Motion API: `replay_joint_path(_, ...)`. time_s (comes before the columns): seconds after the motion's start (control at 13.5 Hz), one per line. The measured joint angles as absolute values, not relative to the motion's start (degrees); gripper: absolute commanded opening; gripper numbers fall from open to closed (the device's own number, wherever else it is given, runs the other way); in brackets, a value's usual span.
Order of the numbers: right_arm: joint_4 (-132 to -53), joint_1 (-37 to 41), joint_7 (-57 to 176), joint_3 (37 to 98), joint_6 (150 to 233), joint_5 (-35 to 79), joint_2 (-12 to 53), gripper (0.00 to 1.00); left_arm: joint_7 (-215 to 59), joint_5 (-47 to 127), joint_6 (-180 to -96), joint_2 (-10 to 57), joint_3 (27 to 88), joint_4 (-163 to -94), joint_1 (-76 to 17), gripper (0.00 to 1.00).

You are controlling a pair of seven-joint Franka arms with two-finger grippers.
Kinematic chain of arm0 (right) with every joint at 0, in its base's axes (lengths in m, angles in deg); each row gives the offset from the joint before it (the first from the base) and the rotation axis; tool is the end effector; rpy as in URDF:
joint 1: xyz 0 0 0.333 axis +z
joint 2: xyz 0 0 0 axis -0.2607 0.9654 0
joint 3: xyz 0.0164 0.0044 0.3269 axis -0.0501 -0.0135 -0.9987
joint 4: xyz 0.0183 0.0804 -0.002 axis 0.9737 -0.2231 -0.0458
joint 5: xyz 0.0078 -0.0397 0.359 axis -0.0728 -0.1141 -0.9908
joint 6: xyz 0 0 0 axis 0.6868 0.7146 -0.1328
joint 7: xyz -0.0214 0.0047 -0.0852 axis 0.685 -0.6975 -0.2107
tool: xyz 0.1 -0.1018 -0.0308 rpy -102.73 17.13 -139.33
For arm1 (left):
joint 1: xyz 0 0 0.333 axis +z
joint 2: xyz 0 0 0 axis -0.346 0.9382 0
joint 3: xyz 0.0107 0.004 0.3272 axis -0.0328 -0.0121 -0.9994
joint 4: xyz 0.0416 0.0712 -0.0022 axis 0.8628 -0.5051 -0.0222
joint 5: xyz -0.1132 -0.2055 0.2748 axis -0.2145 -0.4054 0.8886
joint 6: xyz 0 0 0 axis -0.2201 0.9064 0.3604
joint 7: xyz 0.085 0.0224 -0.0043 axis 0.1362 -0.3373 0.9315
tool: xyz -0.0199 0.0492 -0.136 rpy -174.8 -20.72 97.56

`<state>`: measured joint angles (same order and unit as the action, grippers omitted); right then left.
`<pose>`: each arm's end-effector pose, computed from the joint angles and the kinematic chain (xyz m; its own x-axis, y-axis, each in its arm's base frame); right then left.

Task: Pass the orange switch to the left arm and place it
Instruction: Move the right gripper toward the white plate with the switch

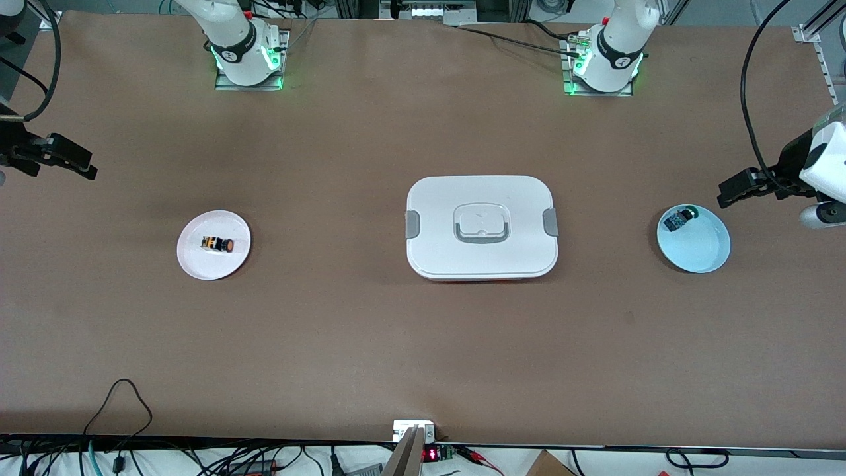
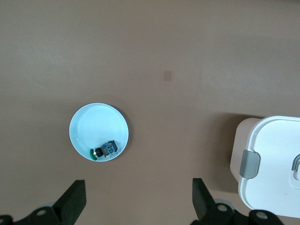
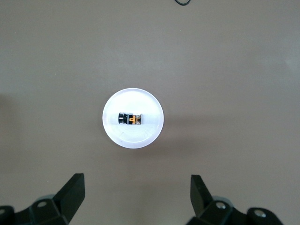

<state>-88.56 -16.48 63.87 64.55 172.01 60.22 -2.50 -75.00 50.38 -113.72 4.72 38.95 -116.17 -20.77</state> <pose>0.5314 -0.0392 0.5667 0.9985 -0.0523 0.0144 -0.0526 -0.9984 0.0221 0.5622 0.0027 0.5583 0.9871 0.1595 -0.0146 0.1590 -0.9869 -0.0273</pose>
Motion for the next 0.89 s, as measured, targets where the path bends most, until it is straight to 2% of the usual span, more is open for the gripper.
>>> replay_joint_path(0.89, -88.5, -15.5, 63.9, 64.3, 172.5, 60.0, 2.5, 1.0, -75.0, 50.4, -113.7, 4.7, 39.0, -116.2, -20.8, 1.0)
